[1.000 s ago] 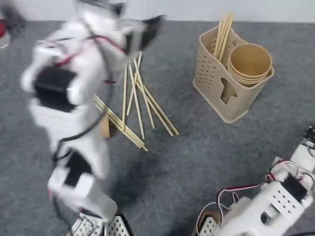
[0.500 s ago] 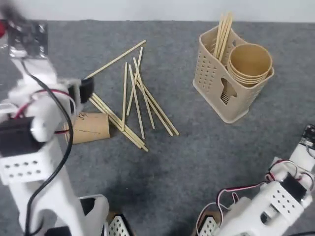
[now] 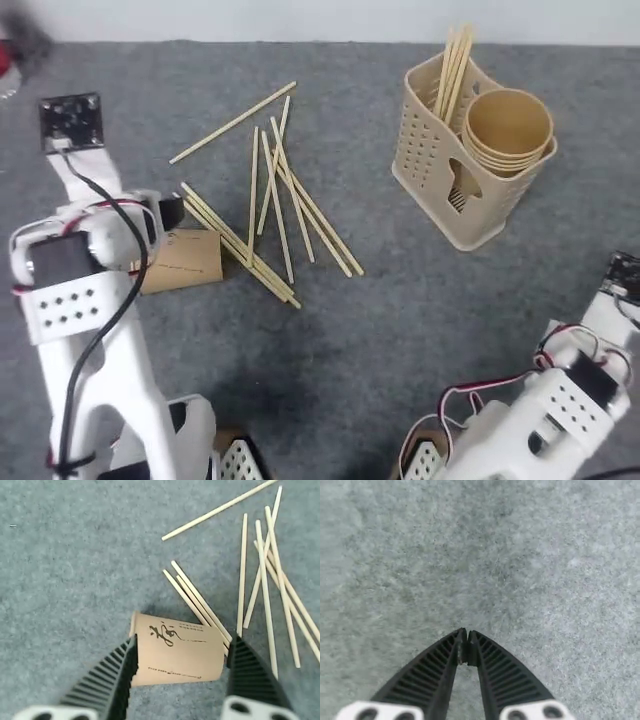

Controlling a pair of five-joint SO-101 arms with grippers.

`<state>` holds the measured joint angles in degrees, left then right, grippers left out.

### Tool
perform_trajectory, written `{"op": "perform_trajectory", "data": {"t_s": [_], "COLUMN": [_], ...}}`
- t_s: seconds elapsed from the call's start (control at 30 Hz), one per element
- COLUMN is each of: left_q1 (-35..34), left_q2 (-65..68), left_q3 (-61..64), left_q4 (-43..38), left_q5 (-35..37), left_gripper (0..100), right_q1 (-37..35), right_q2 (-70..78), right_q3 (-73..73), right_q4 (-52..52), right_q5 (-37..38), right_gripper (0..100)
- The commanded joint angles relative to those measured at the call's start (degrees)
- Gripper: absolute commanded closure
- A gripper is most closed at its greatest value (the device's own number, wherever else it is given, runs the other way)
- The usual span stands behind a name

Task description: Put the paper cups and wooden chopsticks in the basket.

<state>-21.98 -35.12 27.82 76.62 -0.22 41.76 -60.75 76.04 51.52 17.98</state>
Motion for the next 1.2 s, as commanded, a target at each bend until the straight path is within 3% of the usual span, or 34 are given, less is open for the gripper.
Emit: {"op": "perform_trajectory", "data": {"t_s": [0.0,0.2,0.67,0.83,0.97,1.17], "left_q1": [0.3,-6.0,-4.1,2.7,9.5,16.4], "left_q2": [-1.2,-0.8,18.5,19.8,19.8,19.7], "left_q3": [1.6,9.9,13.8,13.9,14.5,15.2], "left_q4": [-4.5,-12.8,-21.2,-21.0,-20.9,-20.0], "left_q5": [0.6,0.6,0.6,0.8,5.3,6.7], "left_gripper": [72,71,71,72,72,86], "right_q1": [-0.7,-0.8,-0.8,-0.8,-0.8,-0.8], "right_q2": [-0.8,-0.8,-0.8,-0.8,-0.8,-0.8], "right_q3": [-0.4,-0.4,-0.4,-0.4,-0.4,-0.4], "right_q4": [-0.9,-0.8,-0.7,-0.7,-0.7,-0.7], "right_q5": [0.7,0.7,0.7,0.7,0.7,0.7], "right_gripper": [99.0,99.0,99.0,99.0,99.0,99.0]}}
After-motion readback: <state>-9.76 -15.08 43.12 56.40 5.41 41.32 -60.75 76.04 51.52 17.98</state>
